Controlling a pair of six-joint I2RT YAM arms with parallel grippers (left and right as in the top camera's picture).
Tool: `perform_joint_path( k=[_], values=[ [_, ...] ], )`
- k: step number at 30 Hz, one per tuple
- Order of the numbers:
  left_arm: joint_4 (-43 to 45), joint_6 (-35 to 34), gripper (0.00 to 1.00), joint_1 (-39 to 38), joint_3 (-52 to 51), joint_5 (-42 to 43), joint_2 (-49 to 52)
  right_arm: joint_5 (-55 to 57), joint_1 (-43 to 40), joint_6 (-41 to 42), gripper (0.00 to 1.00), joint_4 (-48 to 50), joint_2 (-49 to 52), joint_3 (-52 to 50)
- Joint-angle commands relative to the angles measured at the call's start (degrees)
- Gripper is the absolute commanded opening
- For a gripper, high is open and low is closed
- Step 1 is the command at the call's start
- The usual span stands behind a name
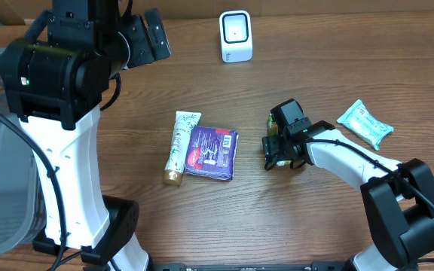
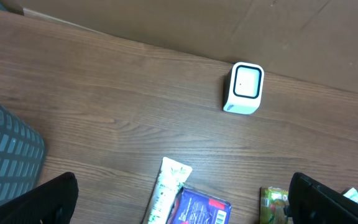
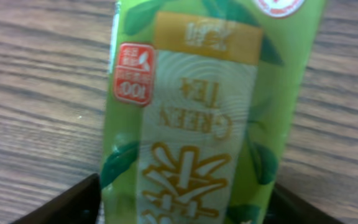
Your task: Scan the item barcode
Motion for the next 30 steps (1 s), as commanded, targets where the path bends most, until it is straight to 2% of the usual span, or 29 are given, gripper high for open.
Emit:
perform_joint_path(
  k=[1, 5, 10, 15, 20, 23, 30],
  values=[
    [0.1, -0.4, 1.00, 0.2, -0.2, -0.8, 0.3, -0.3, -0.1, -0.3, 0.63, -0.1, 1.6, -0.4],
    [0.1, -0.4, 1.00, 0.2, -0.2, -0.8, 0.3, -0.3, -0.9, 0.1, 0.43, -0.5, 1.6, -0.4],
    [0.1, -0.4, 1.00, 0.2, -0.2, -0.8, 0.3, -3.9, -1.9, 3.1, 0.32, -3.4, 1.4, 1.9],
    [0.1, -0.4, 0.99, 0.2, -0.2, -0.8, 0.3, -15.3, -3.3, 3.0, 0.31, -10.7, -0.5, 9.5],
    [0.1, -0.4, 1.00, 0.2, -0.2, -0.8, 0.3, -32.0, -5.4, -2.7, 0.31, -16.5, -3.3, 16.9],
    [0.1, -0.4, 1.00, 0.2, -0.2, -0.8, 0.3, -43.3, -7.1, -5.3, 0.31, -16.9, -5.0, 18.7],
    [0.1, -0.4, 1.00, 0.2, -0.2, -0.8, 0.3, -69.1, -14.9, -5.4, 0.31, -11.8, -6.5, 18.9]
  ],
)
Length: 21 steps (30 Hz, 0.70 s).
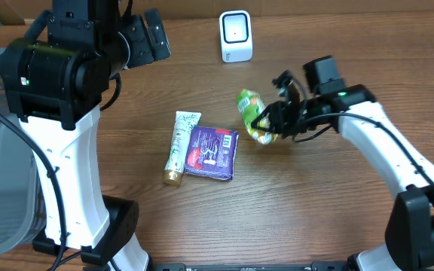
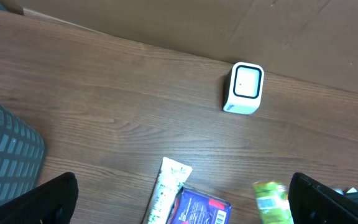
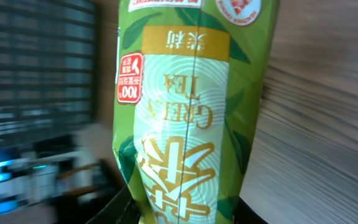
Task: Scan the item barcode
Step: 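Lift the green-tea pouch and carry it toward the white scanner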
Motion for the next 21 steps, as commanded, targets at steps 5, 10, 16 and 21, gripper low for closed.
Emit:
perform_joint_path(
  k=[5, 10, 16, 21],
  values=[
    [0.1, -0.4, 1.00, 0.2, -0.2, -0.8, 0.3, -43.3, -9.5, 6.2, 0.31, 18.1, -2.6, 2.0],
    [0.1, -0.4, 1.00, 0.2, -0.2, -0.8, 0.3, -43.7, -9.6, 18.1, 0.31, 29.0, -2.7, 2.0],
    [0.1, -0.4, 0.99, 0.2, -0.2, -0.8, 0.3, -43.7, -9.6, 29.1, 0.31, 41.0, -2.7, 2.0],
    [1.9, -0.6, 1.00, 0.2, -0.2, -0.8, 0.3, -43.5, -9.6, 32.0, 0.31, 44.6, -2.7, 2.0]
  ],
)
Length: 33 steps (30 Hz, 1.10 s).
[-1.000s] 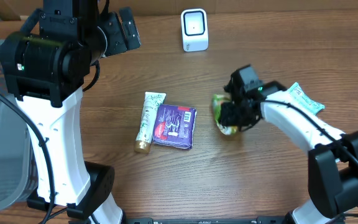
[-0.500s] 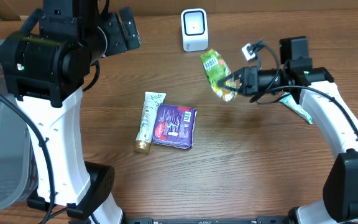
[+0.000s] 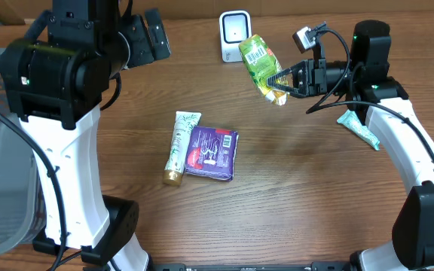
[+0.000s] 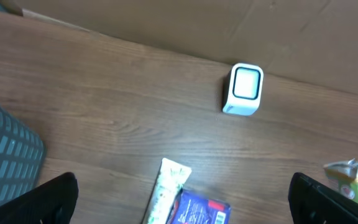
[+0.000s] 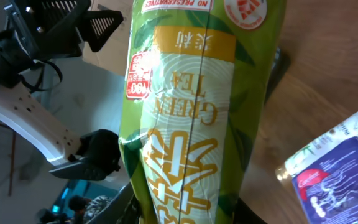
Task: Scan the item barcode
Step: 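Lift the green-tea pouch and carry it toward the white scanner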
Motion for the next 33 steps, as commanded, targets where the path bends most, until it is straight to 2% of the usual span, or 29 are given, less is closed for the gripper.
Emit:
perform_joint_path(
  k=[1, 8, 11, 13, 15, 18, 22, 25, 29, 33],
  values=[
    [1.3, -0.6, 1.00, 0.2, -0.1, -0.7, 0.3, -2.7, -0.1, 4.1, 0.31, 1.2, -2.2, 1.7],
    [2.9, -0.6, 1.00, 0.2, -0.1, -1.0, 0.3, 4.6, 1.1, 0.4, 0.31, 0.0, -1.9, 1.6],
    [3.6, -0.5, 1.00, 0.2, -0.1, -1.5, 0.3, 9.3, 2.3, -5.0, 0.31, -5.2, -1.9, 1.6],
    [3.6, -0.6, 0.99, 0.2, -0.1, -2.5, 0.3, 15.0, 3.4, -10.6, 0.33, -12.4, -1.8, 1.6],
    [3.4, -0.6, 1.00, 0.2, -0.1, -2.3, 0.3, 24.1, 4.6, -17.2, 0.34, -21.2, -1.8, 1.6],
    [3.1, -0.6, 1.00, 0.6, -0.1, -3.5, 0.2, 37.5, 6.4, -23.1, 0.33, -28.9, -1.8, 1.7],
    [1.9, -3.8, 1.00, 3.9, 0.0, -3.9, 0.1, 48.9, 8.3, -25.9, 0.33, -33.3, -1.8, 2.8],
    [0.3, -8.5, 0.99, 8.6, 0.0, -3.0, -0.2, 63.6, 10.5, -28.2, 0.29, -38.1, -1.8, 6.1],
    [-0.1, -9.6, 1.00, 14.8, 0.0, 1.7, -0.3, 83.0, 13.8, -29.4, 0.27, -41.1, -1.8, 10.6],
    [-0.1, -9.6, 1.00, 17.9, 0.0, 3.8, -0.2, 96.1, 17.0, -33.4, 0.23, -37.7, -1.7, 12.4]
  ],
)
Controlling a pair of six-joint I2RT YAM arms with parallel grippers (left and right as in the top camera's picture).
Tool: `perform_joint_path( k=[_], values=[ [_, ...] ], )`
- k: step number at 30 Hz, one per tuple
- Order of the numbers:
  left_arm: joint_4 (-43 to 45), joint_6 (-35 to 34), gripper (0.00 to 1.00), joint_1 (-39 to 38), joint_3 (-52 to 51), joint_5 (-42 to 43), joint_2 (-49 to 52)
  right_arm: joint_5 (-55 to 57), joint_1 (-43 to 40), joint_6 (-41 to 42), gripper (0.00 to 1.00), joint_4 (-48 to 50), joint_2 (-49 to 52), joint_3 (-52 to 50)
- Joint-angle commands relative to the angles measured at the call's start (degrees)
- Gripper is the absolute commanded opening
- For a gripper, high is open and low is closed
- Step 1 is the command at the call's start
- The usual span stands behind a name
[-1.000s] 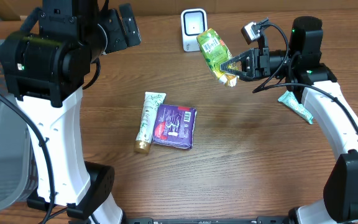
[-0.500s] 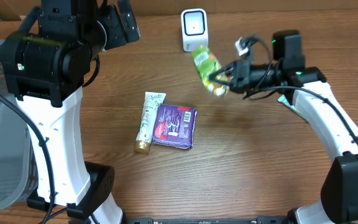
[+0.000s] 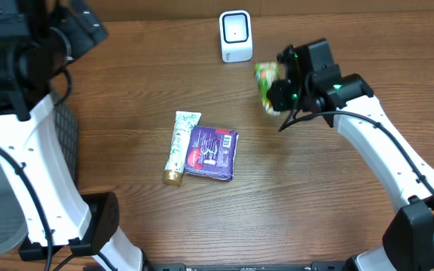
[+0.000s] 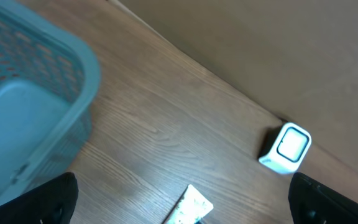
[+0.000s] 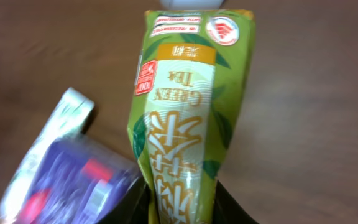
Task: Scan the item barcode
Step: 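Lift the green-tea pouch and carry it toward the white scanner, then hold the green-tea pouch in front of the white scanner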
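A green tea pack (image 3: 266, 83) hangs over the table just right of and in front of the white scanner (image 3: 236, 36). My right gripper (image 3: 281, 90) is shut on the pack's lower end. In the right wrist view the pack (image 5: 188, 118) runs up from the gripper (image 5: 182, 208), and its top end points at the scanner (image 5: 188, 3). My left gripper (image 4: 183, 182) is open and empty, high over the left part of the table. The scanner (image 4: 286, 148) shows far ahead of it.
A white tube (image 3: 179, 147) and a purple packet (image 3: 212, 153) lie side by side mid-table. A basket (image 4: 30, 112) stands at the left edge, seen grey from overhead. A cardboard wall runs along the back.
The right gripper has turned and lowered the green tea pack to a spot just right of the scanner. The left arm has swung left, so its view now takes in the basket.
The right gripper was down at the green tea pack lying on the table right of the purple packet. Then it held the pack clear of the table, then higher beside the scanner with the barcode up. Now the pack is lower, its top toward the scanner.
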Motion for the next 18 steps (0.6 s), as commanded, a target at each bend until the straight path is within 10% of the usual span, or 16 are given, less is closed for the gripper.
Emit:
perform_joint_path(
  k=[1, 9, 18],
  values=[
    [-0.1, -1.8, 1.00, 1.4, 0.0, 3.1, -0.2, 19.4, 2.7, -5.9, 0.21, 3.7, -1.7, 3.5],
    [-0.1, -1.8, 1.00, 1.4, 0.0, 3.0, -0.1, 39.9, 7.4, -27.7, 0.18, 27.0, 6.1, 3.5],
    [-0.1, -1.8, 1.00, 1.4, 0.0, 3.0, -0.1, 37.9, 8.0, -46.5, 0.09, 65.0, 16.1, 3.5]
  ],
)
